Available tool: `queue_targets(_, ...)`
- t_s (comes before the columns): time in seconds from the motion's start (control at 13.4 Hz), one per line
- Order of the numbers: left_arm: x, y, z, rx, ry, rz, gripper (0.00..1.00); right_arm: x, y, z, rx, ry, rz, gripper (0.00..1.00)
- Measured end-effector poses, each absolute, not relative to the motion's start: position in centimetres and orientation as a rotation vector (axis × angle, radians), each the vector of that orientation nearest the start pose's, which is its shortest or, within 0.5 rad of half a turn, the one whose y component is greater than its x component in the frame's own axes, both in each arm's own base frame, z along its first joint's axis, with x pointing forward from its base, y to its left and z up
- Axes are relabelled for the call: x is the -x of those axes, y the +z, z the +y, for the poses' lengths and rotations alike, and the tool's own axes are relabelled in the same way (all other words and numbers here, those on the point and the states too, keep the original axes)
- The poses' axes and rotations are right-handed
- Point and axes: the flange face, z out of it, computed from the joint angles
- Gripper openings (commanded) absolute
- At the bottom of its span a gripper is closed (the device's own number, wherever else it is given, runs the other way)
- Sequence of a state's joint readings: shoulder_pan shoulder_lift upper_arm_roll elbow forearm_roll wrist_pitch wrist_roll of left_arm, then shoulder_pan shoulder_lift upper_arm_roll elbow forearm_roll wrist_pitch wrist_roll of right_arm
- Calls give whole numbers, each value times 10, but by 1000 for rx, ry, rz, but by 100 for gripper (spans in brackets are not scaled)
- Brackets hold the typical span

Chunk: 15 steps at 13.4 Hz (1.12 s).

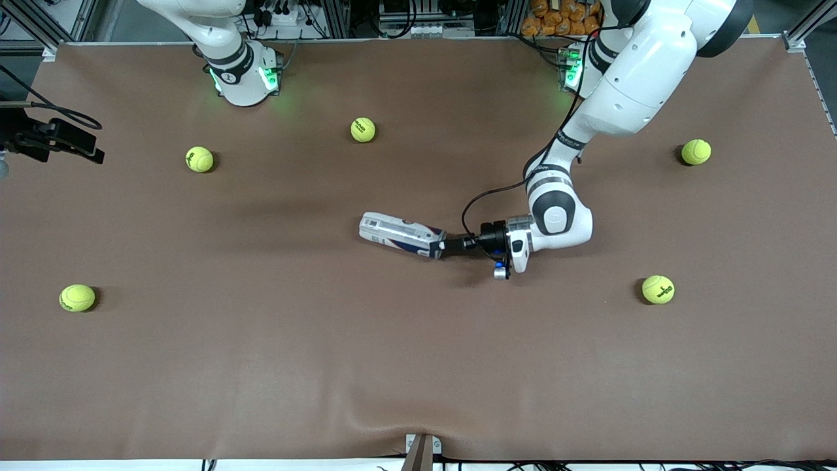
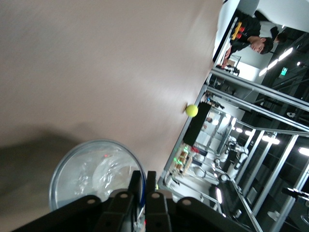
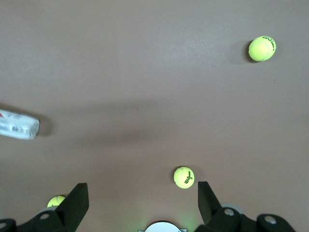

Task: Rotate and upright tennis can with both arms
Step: 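Rotate the can with the left gripper, tilting its end upward, then stand the can upright on the table with the left gripper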

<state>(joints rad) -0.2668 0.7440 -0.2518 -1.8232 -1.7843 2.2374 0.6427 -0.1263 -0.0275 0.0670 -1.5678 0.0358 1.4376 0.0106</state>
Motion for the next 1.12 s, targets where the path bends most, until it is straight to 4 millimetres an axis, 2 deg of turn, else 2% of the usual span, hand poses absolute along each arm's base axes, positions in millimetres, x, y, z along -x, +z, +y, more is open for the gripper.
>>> queue_targets(0.15, -567, 179, -339, -1882, -206, 404, 0, -531, 630, -27, 3100, 158, 104, 100)
queue_targets(0.3, -591, 233, -349, -1972, -228, 392, 0, -531, 630, -27, 3100, 157, 104, 100)
queue_targets(0.52, -612, 314, -369, -2157, -235, 383, 0, -531, 630, -28, 3100, 157, 107, 100)
queue_targets(0.67, -621, 354, -378, -2300, -183, 381, 0, -531, 631, -29, 3100, 155, 110, 100)
queue_targets(0.82, -621, 380, -392, -2409, -112, 347, 0, -531, 632, -31, 3101, 151, 115, 100)
queue_targets(1.12, -601, 395, -427, -2595, 34, 132, 0, -530, 633, -41, 3099, 148, 147, 100)
